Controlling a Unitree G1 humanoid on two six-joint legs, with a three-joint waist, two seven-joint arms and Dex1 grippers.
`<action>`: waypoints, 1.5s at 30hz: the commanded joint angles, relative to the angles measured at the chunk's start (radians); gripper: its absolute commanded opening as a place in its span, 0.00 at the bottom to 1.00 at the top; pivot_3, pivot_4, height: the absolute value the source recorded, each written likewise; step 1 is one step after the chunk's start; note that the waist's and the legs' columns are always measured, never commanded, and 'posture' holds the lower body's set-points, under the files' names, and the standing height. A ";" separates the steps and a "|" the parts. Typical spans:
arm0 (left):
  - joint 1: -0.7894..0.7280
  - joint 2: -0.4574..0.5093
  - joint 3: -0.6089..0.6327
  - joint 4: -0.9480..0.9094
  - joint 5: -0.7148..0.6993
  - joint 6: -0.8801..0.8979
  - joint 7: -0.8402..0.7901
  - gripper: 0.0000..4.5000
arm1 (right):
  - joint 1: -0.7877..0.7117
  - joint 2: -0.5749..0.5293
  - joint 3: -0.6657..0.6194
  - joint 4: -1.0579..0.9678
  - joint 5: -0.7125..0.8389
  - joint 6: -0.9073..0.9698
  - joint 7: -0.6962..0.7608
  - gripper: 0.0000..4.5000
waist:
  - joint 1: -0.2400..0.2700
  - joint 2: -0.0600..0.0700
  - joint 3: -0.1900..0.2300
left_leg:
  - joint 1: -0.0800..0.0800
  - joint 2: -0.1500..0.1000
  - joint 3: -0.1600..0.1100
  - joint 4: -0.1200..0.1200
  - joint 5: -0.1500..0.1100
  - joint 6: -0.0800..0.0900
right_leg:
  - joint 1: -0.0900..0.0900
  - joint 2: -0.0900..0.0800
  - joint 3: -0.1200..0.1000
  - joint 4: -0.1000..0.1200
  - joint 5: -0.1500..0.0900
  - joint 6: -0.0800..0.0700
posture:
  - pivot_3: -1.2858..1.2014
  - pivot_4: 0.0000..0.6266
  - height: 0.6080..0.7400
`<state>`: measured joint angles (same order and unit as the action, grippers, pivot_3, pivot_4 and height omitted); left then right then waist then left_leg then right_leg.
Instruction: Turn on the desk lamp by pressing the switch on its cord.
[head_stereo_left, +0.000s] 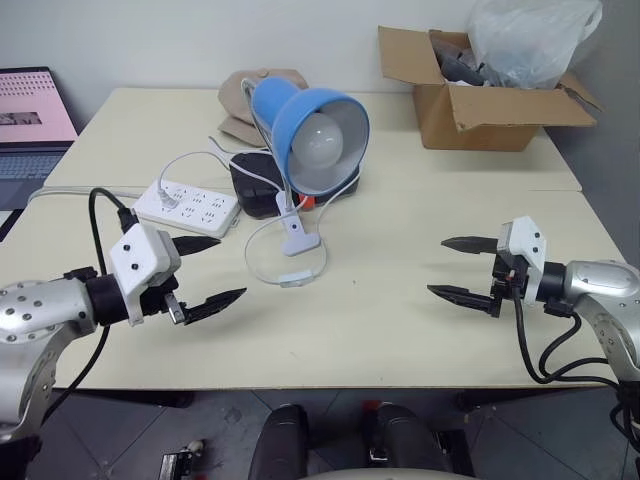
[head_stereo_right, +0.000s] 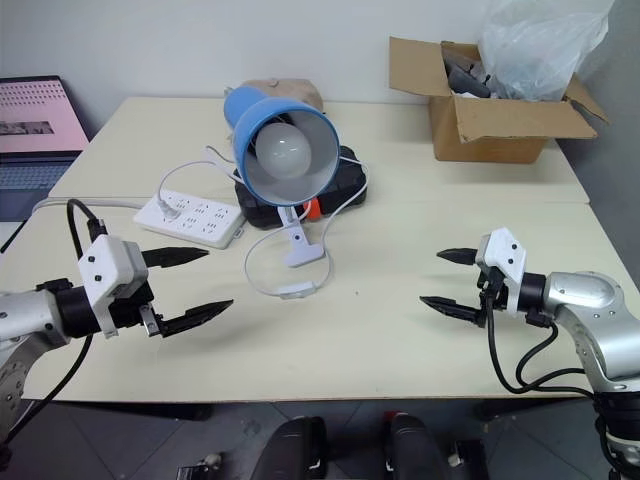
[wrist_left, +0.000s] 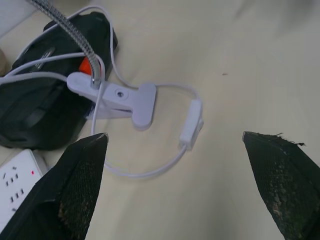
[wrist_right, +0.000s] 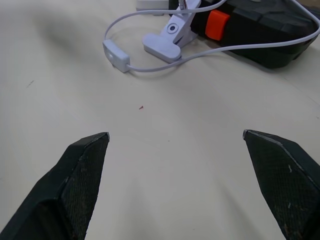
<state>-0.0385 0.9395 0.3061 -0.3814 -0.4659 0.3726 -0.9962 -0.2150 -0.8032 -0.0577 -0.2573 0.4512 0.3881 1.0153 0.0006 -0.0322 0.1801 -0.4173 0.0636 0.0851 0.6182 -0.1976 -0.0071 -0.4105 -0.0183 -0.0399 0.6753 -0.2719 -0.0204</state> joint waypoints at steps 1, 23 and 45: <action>-0.044 -0.016 -0.059 0.047 0.052 -0.085 -0.016 1.00 | -0.014 0.005 -0.009 -0.067 -0.007 0.038 -0.057 1.00 | -0.001 0.000 0.000 | 0.000 0.000 0.000 0.000 0.000 0.000 | 0.000 0.000 0.000 0.000 0.000 0.000 | 0.52 0.24 1.00; -0.512 -0.241 -0.483 0.852 0.388 -0.592 -0.219 1.00 | -0.031 0.000 0.095 -0.348 0.042 0.396 -0.223 1.00 | 0.000 -0.001 -0.001 | -0.005 0.000 -0.001 0.010 0.000 0.001 | -0.001 0.001 0.000 0.004 0.002 0.004 | 0.52 0.24 1.00; -0.568 -0.298 -0.513 0.951 0.431 -0.673 -0.308 0.20 | 0.002 -0.028 0.052 -0.389 0.064 0.392 -0.229 1.00 | -0.001 -0.002 -0.001 | -0.004 0.000 -0.003 0.012 0.001 0.002 | 0.001 0.002 0.000 0.005 0.004 0.006 | 0.52 0.24 1.00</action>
<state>-0.5985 0.6321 -0.1930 0.5996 -0.0401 -0.2951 -1.2800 -0.2035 -0.8194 0.0236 -0.6151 0.4953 0.7962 0.7717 -0.0001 -0.0340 0.1790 -0.4214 0.0634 0.0824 0.6303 -0.1970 -0.0054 -0.4097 -0.0168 -0.0394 0.6799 -0.2681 -0.0144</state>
